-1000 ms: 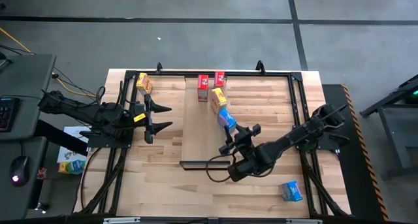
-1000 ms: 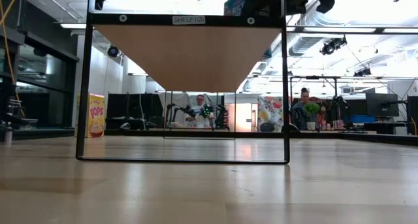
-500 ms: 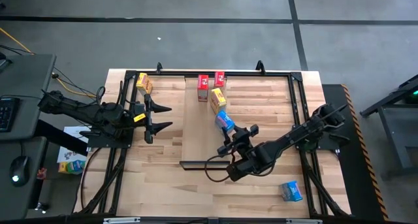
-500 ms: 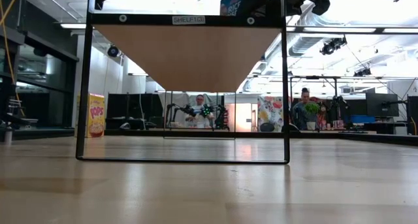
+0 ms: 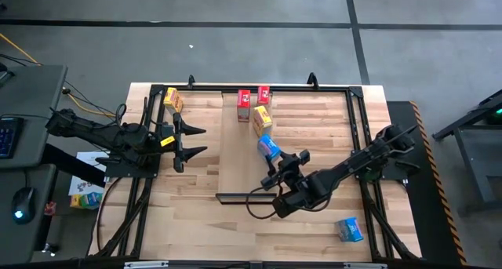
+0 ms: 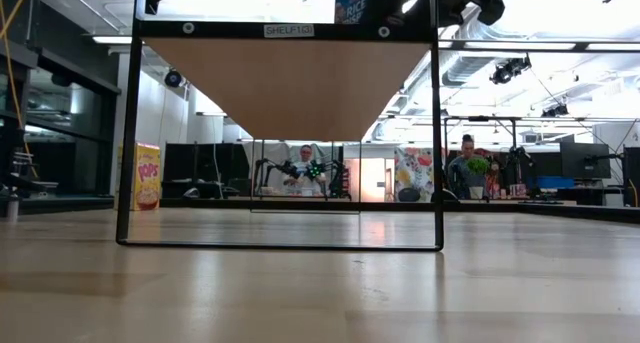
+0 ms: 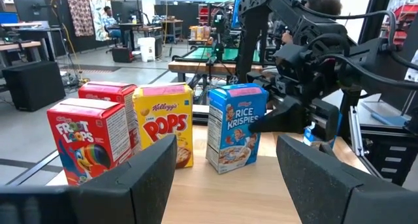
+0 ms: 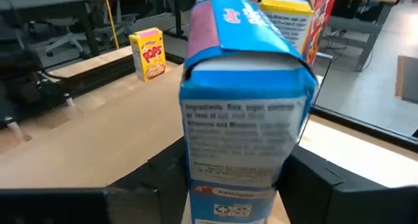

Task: Stack cereal on shelf
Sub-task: Put the top blue cereal box on the shelf

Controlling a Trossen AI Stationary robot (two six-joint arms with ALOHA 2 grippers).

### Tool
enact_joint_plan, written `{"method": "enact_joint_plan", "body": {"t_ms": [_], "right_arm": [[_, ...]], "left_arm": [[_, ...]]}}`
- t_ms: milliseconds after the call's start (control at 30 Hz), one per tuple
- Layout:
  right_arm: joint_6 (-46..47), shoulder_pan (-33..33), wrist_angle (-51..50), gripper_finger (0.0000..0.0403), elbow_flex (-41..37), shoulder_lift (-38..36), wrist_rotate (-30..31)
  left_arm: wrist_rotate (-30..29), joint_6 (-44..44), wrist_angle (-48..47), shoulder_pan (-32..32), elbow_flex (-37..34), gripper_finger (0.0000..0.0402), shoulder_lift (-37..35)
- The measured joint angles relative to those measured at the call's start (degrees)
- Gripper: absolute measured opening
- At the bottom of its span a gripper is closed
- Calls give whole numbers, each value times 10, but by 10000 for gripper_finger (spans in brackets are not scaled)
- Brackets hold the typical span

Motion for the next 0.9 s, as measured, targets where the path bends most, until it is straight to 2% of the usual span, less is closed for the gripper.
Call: {"method": "enact_joint_plan", "body": {"t_ms": [300, 900], "right_arm": [[-44, 10, 4, 241, 0, -16, -21], [-74, 10, 43, 243, 0, -34, -105]], "left_arm": [[0, -4, 1, 0, 0, 255, 0], [0, -5, 1, 0, 0, 255, 0]]}}
